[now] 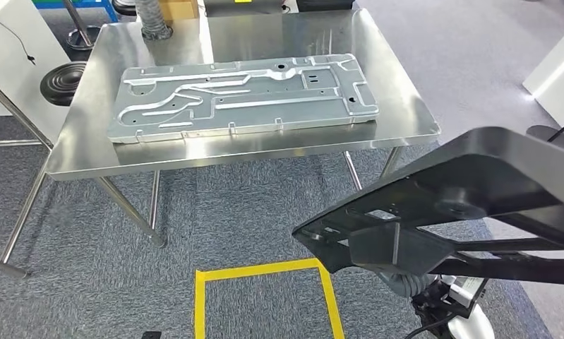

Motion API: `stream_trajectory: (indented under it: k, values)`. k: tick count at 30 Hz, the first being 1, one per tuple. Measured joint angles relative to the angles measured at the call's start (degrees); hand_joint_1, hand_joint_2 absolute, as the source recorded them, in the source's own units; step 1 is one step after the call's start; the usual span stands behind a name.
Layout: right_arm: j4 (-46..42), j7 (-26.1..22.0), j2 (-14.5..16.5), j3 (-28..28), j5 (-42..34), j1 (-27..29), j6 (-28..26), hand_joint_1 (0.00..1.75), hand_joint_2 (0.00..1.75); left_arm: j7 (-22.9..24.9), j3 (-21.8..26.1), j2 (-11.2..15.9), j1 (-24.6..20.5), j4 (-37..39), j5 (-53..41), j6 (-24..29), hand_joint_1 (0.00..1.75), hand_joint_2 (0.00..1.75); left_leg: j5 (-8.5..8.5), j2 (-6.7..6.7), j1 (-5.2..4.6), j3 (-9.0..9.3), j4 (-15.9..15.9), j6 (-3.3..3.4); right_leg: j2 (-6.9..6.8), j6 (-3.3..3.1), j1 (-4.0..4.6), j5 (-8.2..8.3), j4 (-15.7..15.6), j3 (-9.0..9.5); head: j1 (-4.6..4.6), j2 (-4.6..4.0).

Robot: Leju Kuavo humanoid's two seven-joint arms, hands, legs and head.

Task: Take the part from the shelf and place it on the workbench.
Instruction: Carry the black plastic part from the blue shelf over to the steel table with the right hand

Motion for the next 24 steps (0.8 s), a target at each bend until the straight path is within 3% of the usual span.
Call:
stream_trajectory:
  k: [2, 4, 5, 6, 8, 10, 11, 13, 16, 17, 19, 20, 21, 22, 24]
  values:
    - [0.0, 0.0, -0.1, -0.1, 0.0, -0.3, 0.0, 1.55, 1.75, 0.0, 0.0, 0.0, -0.1, 0.0, 0.0, 0.0, 0.00, 1.75, -0.10, 0.03, 0.16, 0.47, -0.4, 0.53, -0.10, 0.57, -0.19, -2.65, 5.6, -2.82, 0.00, 0.00]
    - [0.2, 0.0, -0.2, -0.2, 0.0, -0.5, 0.0, 1.55, 1.75, 0.0, 0.0, -0.1, -0.1, 0.0, 0.0, 0.0, 0.00, 1.75, -0.48, 0.06, 0.10, 0.80, -0.4, 0.81, -0.12, 0.95, -0.26, -5.36, 13.7, -7.62, 0.00, 0.00]
    - [0.3, 0.0, -0.2, -0.2, 0.0, -0.5, 0.0, 1.55, 1.75, 0.0, 0.0, -0.1, -0.1, 0.0, 0.0, 0.0, 0.00, 1.75, -0.71, 0.04, 0.07, 1.04, -0.4, 0.86, -0.12, 1.02, -0.27, -5.41, 16.1, -9.34, 0.00, -0.01]
    - [0.4, 0.0, -0.2, -0.2, 0.0, -0.5, 0.0, 1.55, 1.75, 0.0, 0.0, -0.1, 0.0, 0.0, 0.0, 0.0, 0.00, 1.75, -0.98, -0.01, 0.04, 1.39, -0.4, 0.85, -0.12, 0.98, -0.26, -4.18, 16.1, -9.95, 0.00, -0.01]
    - [0.5, 0.0, -0.3, -0.2, 0.0, -0.6, 0.0, 1.55, 1.75, 0.0, 0.0, -0.1, 0.0, 0.0, 0.0, 0.0, 0.00, 1.75, -1.66, -0.14, -0.02, 2.39, -0.4, 0.73, -0.12, 0.52, -0.20, 1.02, 9.3, -7.76, 0.01, -0.01]
    - [0.6, 0.0, -0.4, -0.3, 0.0, -0.9, 0.0, 1.55, 1.75, -0.1, 0.0, -0.2, -0.1, 0.0, 0.0, -0.1, 0.00, 1.75, -2.34, -0.21, -0.21, 3.07, -0.4, 0.32, -0.15, -0.29, 0.15, 4.36, 2.0, -4.74, 0.01, -0.01]
    - [0.6, 0.0, -0.4, -0.4, 0.1, -1.0, 0.0, 1.55, 1.75, -0.1, 0.0, -0.3, -0.1, 0.0, -0.1, -0.1, 0.00, 1.75, -2.57, -0.21, -0.27, 3.18, -0.4, 0.06, -0.16, -0.64, 0.34, 4.75, 0.3, -4.05, 0.01, -0.01]
    - [0.8, 0.1, -0.6, -0.4, 0.1, -1.2, -0.1, 1.55, 1.75, 0.0, 0.0, -0.3, -0.2, 0.0, -0.1, -0.2, 0.00, 1.75, -2.86, -0.18, -0.28, 3.27, -0.5, -0.51, -0.09, -1.18, 0.53, 4.32, -0.4, -3.90, 0.00, 0.00]
    - [0.8, 0.1, -0.7, -0.6, 0.1, -1.3, -0.2, 1.55, 1.75, 0.0, -0.1, -0.3, -0.4, 0.0, -0.2, -0.2, 0.00, 1.75, -4.67, -0.02, -0.24, 2.68, 1.9, -1.32, -0.17, -2.01, 0.01, 4.07, -1.3, -2.82, -0.01, 0.00]
    - [0.8, 0.1, -0.7, -0.6, 0.2, -1.3, -0.2, 1.55, 1.75, 0.0, -0.1, -0.3, -0.4, 0.0, -0.3, -0.2, 0.00, 1.75, -6.11, 0.02, -0.16, 1.31, 4.9, -1.56, -0.26, -2.27, -0.13, 3.92, -1.5, -2.38, -0.02, 0.00]
    - [0.9, 0.2, -0.7, -0.8, 0.3, -1.3, -0.4, 1.55, 1.75, 0.0, -0.2, -0.3, -0.4, 0.0, -0.4, -0.2, 0.00, 1.75, -9.06, 0.05, 0.04, -3.11, 12.9, -1.99, -0.35, -2.58, -0.12, 3.44, -1.5, -1.88, -0.02, 0.00]
    - [1.0, 0.3, -0.7, -1.0, 0.5, -1.3, -0.6, 1.55, 1.75, 0.1, -0.2, -0.3, -0.3, 0.0, -0.5, -0.2, 0.00, 1.75, -9.48, 0.05, 0.16, -4.97, 15.6, -2.17, -0.33, -2.61, -0.12, 3.17, -1.5, -1.63, -0.02, 0.00]
    - [1.1, 0.3, -0.7, -1.1, 0.7, -1.4, -0.8, 1.55, 1.75, 0.1, -0.2, -0.3, -0.2, 0.0, -0.6, -0.2, 0.00, 1.75, -8.68, 0.06, 0.25, -5.92, 16.3, -2.30, -0.29, -2.56, -0.13, 2.87, -1.4, -1.32, -0.02, 0.00]
    - [1.2, 0.4, -0.7, -1.3, 1.0, -1.4, -1.0, 1.55, 1.75, 0.1, -0.2, -0.3, -0.2, 0.0, -0.6, -0.3, 0.00, 1.75, -6.69, 0.08, 0.33, -5.69, 14.7, -2.35, -0.23, -2.46, -0.15, 2.53, -1.3, -0.93, -0.02, 0.00]
    - [1.4, 0.6, -0.7, -1.7, 1.8, -1.6, -1.4, 1.55, 1.75, 0.1, -0.3, -0.3, -0.2, 0.0, -0.7, -0.3, 0.00, 1.75, -1.74, 0.12, 0.37, -2.96, 7.2, -2.19, -0.14, -2.06, -0.13, 1.67, -1.1, -0.01, -0.02, 0.00]
